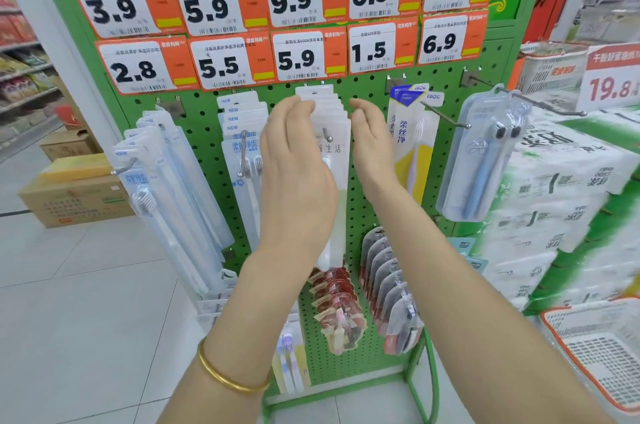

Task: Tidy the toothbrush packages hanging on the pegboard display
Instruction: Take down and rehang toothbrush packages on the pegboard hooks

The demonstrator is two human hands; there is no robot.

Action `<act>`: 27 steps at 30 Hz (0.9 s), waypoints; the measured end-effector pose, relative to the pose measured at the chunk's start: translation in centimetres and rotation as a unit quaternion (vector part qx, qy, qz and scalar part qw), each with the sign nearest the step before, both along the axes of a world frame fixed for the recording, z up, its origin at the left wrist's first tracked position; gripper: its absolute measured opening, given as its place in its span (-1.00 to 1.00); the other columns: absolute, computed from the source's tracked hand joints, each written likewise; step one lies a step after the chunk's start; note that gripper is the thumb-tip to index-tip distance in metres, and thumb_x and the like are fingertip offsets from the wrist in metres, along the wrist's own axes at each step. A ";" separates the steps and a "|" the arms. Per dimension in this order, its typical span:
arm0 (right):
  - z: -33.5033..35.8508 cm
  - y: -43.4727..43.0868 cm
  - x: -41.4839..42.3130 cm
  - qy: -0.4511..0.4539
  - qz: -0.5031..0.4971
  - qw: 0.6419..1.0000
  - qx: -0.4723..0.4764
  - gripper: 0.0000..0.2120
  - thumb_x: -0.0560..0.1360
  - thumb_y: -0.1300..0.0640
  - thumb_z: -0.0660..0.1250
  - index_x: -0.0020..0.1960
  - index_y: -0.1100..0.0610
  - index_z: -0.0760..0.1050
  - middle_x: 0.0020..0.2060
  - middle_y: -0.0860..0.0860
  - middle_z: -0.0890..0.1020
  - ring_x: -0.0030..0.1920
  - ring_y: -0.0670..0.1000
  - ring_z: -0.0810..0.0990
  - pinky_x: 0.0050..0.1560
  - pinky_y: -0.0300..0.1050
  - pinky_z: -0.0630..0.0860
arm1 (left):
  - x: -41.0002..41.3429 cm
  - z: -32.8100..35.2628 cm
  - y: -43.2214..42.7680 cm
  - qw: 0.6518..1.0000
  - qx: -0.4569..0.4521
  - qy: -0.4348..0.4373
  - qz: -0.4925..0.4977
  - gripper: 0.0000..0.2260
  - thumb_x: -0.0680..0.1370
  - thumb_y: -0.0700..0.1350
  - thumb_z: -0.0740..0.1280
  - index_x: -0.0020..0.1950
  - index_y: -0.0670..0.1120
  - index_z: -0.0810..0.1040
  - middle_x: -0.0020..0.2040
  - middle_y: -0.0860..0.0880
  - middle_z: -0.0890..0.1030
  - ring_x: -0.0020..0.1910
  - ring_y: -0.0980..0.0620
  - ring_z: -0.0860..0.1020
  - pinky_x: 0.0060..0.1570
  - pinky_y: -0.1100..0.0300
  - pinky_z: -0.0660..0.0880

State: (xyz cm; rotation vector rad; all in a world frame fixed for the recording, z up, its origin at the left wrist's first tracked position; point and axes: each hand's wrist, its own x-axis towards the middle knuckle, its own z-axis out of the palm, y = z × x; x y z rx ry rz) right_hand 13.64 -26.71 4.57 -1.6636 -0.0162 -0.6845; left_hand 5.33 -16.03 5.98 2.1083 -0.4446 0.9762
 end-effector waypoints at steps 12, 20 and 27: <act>1.3 0.2 4.3 0.038 0.007 0.997 0.070 -0.90 0.54 0.25 0.26 -0.07 0.09 0.50 -0.14 -0.01 0.61 -0.05 0.03 0.60 0.06 -0.01 0.55 | 0.1 0.5 -0.4 1.000 0.029 0.008 0.001 -0.49 0.43 -0.29 0.09 0.40 -0.20 0.30 0.43 -0.10 0.29 0.43 0.02 0.19 0.38 0.35 0.04; 1.8 0.1 4.4 0.005 0.008 0.996 0.092 -0.78 0.50 0.30 0.29 -0.26 0.05 0.49 -0.28 -0.02 0.60 -0.26 -0.05 0.53 -0.19 -0.15 0.48 | 0.3 0.3 -0.4 0.999 0.035 -0.003 -0.002 -0.49 0.41 -0.28 0.09 0.38 -0.23 0.32 0.42 -0.15 0.30 0.42 -0.02 0.21 0.38 0.32 0.04; 1.7 0.8 4.2 -0.030 -0.008 0.991 0.130 -0.81 0.49 0.30 0.29 -0.22 0.05 0.50 -0.28 -0.04 0.57 -0.25 -0.07 0.52 -0.14 -0.11 0.49 | 0.1 0.2 -0.3 0.999 0.032 -0.017 0.001 -0.51 0.42 -0.32 0.13 0.38 -0.22 0.32 0.45 -0.13 0.27 0.46 -0.01 0.15 0.40 0.33 0.02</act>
